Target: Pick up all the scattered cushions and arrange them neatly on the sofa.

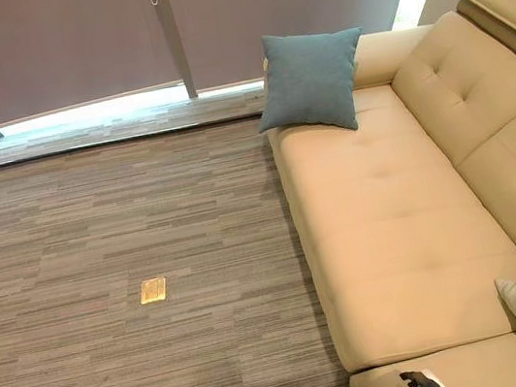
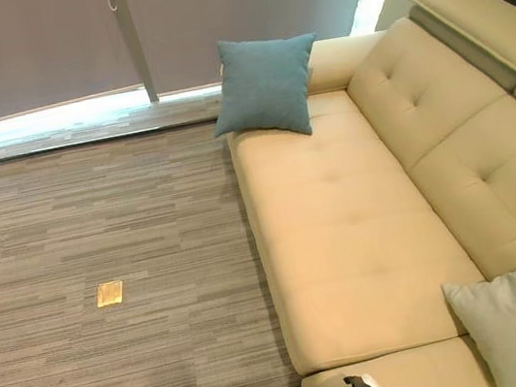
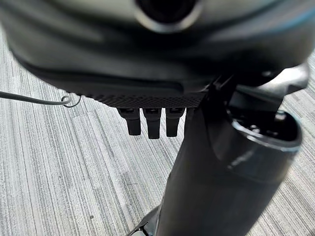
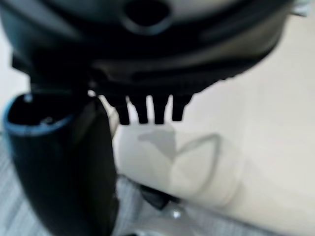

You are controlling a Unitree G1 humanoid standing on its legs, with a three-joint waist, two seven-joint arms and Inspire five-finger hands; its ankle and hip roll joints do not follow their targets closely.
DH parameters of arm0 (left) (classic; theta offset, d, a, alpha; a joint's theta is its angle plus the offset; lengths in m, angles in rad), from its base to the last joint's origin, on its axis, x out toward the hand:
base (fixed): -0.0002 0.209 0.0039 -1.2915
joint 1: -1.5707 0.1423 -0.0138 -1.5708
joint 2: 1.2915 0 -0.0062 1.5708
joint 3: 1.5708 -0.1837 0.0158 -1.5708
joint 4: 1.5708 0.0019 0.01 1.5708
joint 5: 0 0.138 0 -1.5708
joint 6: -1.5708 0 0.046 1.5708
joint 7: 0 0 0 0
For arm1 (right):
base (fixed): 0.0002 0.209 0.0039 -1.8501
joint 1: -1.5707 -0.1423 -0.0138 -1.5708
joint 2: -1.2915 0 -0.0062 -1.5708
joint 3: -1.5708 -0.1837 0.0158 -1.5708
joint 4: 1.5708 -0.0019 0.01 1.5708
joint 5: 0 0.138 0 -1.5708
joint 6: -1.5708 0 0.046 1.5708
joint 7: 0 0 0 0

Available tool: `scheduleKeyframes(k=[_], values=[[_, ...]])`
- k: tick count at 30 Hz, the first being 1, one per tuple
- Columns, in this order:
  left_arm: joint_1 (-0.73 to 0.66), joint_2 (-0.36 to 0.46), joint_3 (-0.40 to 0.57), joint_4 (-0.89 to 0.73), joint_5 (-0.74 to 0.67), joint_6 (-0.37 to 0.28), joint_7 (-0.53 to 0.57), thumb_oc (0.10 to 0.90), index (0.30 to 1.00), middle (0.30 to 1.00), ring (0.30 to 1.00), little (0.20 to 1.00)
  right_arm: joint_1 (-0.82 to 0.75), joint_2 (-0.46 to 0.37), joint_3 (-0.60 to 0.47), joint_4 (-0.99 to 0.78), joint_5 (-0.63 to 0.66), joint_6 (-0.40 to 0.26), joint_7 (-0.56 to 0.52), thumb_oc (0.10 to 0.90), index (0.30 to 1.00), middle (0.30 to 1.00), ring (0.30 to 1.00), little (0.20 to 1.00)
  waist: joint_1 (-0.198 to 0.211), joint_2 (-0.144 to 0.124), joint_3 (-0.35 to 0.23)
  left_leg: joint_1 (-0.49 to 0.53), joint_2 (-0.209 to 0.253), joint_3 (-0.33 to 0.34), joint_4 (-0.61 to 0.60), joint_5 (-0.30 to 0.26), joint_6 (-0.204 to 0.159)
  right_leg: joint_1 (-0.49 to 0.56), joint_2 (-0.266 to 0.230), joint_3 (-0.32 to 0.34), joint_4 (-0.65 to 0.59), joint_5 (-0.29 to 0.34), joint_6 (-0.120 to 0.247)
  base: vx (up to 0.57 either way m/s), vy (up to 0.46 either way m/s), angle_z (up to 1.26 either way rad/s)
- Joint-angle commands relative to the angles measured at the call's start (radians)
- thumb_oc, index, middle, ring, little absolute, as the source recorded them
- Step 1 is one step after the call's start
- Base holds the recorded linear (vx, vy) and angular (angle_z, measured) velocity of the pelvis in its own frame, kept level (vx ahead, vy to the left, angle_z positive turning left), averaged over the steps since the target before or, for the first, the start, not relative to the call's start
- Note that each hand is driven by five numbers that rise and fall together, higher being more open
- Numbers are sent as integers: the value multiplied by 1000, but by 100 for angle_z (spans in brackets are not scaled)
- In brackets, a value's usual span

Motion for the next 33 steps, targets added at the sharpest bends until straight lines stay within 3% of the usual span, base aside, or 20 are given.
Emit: scheduleKeyframes(k=[1,6,7,9,10,12,13,15,18,19,20,21,24,25,28,29,30,32,33], values=[[59,-37,70,88,-75,9,5,800,900,900,900,900,33,4,-16,113,70,-3,-30,800,900,900,900,900,-18,-19,-9,-2,73,-118,-9,-10,-86,46,51,128,25,-123,19,42,-32,17],[45,-22,73,70,-97,0,-13,800,900,900,900,900,27,-7,-9,105,78,0,-29,800,900,900,900,900,-12,-27,13,-34,80,-138,6,-6,-89,18,58,118,51,-139,8,-5,-26,2],[41,-20,73,67,-103,-1,-13,800,900,900,900,900,23,-7,-8,102,78,1,-29,800,900,900,900,900,-11,-31,21,-61,82,-144,34,-13,-89,3,57,114,66,-145,4,-62,-62,15],[21,-13,69,52,-115,-6,-10,800,900,900,900,900,5,-13,5,96,63,3,-34,800,900,900,900,900,0,-46,66,-175,63,-150,209,-52,-89,-31,44,98,111,-164,-13,-68,-48,30],[20,-13,69,52,-115,-5,-10,800,900,900,900,900,4,-13,5,97,63,3,-34,800,900,900,900,900,-2,-45,65,-181,63,-152,216,-55,-89,-34,44,97,112,-164,-13,-56,-17,40],[2,-11,64,40,-128,-12,-4,800,900,900,900,900,-5,-23,4,89,60,3,-43,800,900,900,900,900,4,-56,98,-269,62,-98,341,-50,-91,-38,25,59,126,-177,-25,-21,-24,40],[-10,-10,60,32,-126,-15,0,800,900,900,900,900,-14,-28,5,92,59,6,-49,800,900,900,900,900,8,-57,105,-317,84,-43,408,-49,-82,-35,20,33,125,-188,-30,73,-29,74],[-15,-4,53,22,-111,-20,3,800,900,900,900,900,-25,-38,15,100,48,12,-60,800,900,900,900,900,29,-59,113,-381,83,17,451,-81,-57,-16,15,-2,120,-211,-26,172,16,72],[-7,2,64,35,-103,-20,-1,800,900,900,900,900,-33,-39,21,100,39,14,-58,800,900,900,900,900,65,-64,92,-409,60,-23,306,-30,-56,23,19,-10,114,-239,-7,352,156,29],[-8,3,69,39,-108,-21,2,800,900,900,900,900,-36,-40,23,94,36,15,-62,800,900,900,900,900,74,-67,93,-431,74,-39,271,0,-65,33,15,-12,115,-249,-3,524,306,28],[-7,8,83,58,-123,-25,3,800,900,900,900,900,-37,-41,28,83,24,13,-64,800,900,900,900,900,92,-76,96,-459,130,-43,175,41,-86,70,-2,-15,116,-271,16,524,325,16],[-5,11,92,62,-124,-26,4,800,900,900,900,900,-36,-43,28,81,18,14,-64,800,900,900,900,900,101,-81,98,-465,152,-36,146,54,-92,88,-14,-15,116,-277,27,441,278,8],[11,14,112,84,-120,-24,3,800,900,900,900,900,-30,-41,27,87,1,17,-54,800,900,900,900,900,116,-84,88,-450,180,-3,124,71,-97,121,-36,-17,119,-279,52,488,387,-3],[15,19,114,94,-97,-14,14,800,900,900,900,900,-24,-38,20,90,-8,18,-56,800,900,900,900,900,124,-90,72,-438,177,13,146,110,-98,137,-67,-20,134,-259,77,464,411,-6],[5,38,101,105,-61,-3,16,800,900,900,900,900,-28,-36,5,85,-13,31,-51,800,900,900,900,900,127,-112,48,-396,114,25,165,71,-53,76,-161,-3,288,-128,115,446,468,-28],[5,38,101,105,-61,-3,16,800,900,900,900,900,-28,-36,5,85,-13,31,-51,800,900,900,900,900,128,-111,45,-399,116,26,164,72,-53,73,-159,-2,288,-126,115,284,353,-27],[-4,38,77,104,-44,-7,23,800,900,900,900,900,-30,-34,4,78,-15,32,-55,800,900,900,900,900,124,-117,46,-376,91,46,173,44,-33,63,-218,-12,363,-24,125,309,360,-10],[-43,60,35,60,-15,2,20,800,900,900,900,900,-29,-29,11,51,-11,33,-56,800,900,900,900,900,86,-94,50,-299,47,43,160,-5,9,-22,-268,-13,581,85,86,537,557,3],[-59,72,18,46,-1,1,18,800,900,900,900,900,-30,-25,18,45,-13,30,-58,800,900,900,900,900,73,-89,52,-273,38,40,147,-16,16,-53,-262,-7,618,88,78,479,415,28]])
